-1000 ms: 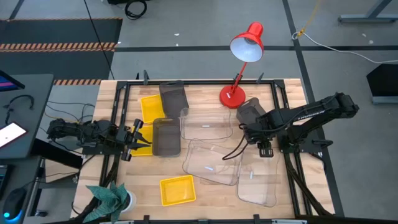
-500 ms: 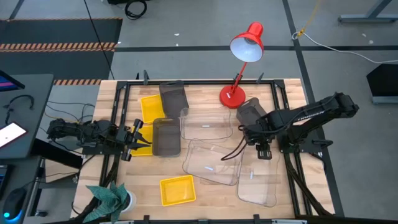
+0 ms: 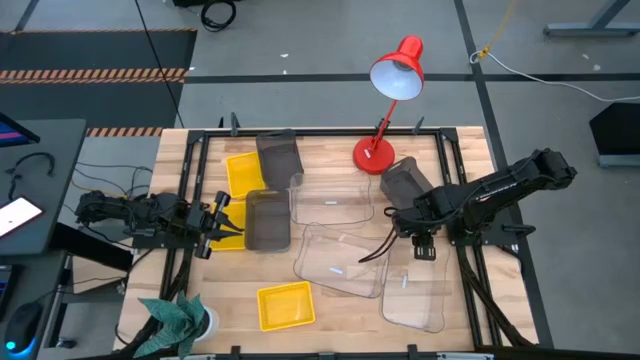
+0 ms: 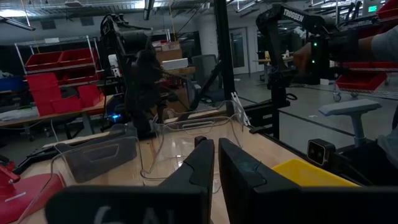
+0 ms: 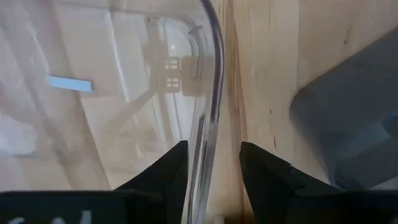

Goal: Stack baskets by color
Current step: Stack the bottom right transparent bin on the bottom left transparent bin

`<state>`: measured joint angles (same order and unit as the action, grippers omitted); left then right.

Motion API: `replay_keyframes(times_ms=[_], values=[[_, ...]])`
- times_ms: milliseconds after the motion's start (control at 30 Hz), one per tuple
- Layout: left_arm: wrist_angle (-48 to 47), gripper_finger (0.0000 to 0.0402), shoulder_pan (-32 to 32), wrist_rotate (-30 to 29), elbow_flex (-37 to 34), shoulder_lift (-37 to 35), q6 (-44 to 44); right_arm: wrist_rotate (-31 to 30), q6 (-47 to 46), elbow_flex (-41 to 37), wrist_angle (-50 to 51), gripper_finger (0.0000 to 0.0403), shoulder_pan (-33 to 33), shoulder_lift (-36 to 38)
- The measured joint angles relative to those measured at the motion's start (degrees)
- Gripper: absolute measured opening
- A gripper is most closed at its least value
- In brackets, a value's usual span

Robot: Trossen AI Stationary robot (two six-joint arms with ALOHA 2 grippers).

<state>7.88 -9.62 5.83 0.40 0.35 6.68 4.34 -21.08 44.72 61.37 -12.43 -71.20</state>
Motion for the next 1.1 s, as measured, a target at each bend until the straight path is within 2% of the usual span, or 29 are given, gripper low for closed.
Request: replay_keyframes(times_ms=[133,333,533,1100], values=[[-0.01,0.0029,0.01,-0.01,0.00,0.00,0.00,-0.15,0.04,-1.58,-1.73,0.0104,0.00,-0.02],[-0.02,0.0036,0.01,0.02,-0.02,-0.01,0.00,-0.22,0.75,-1.91,-2.48,0.0013,0.28,0.03],[0.00,0.0029,0.01,0.02,0.00,-0.01,-0.02,0.04,3.26,-0.16,0.46,0.0012,1.02,-0.04],[0.00,0.0033,0.01,-0.01,-0.01,0.01,0.00,-3.43,18.11,21.88,19.48,0.0005,2.44,0.00]])
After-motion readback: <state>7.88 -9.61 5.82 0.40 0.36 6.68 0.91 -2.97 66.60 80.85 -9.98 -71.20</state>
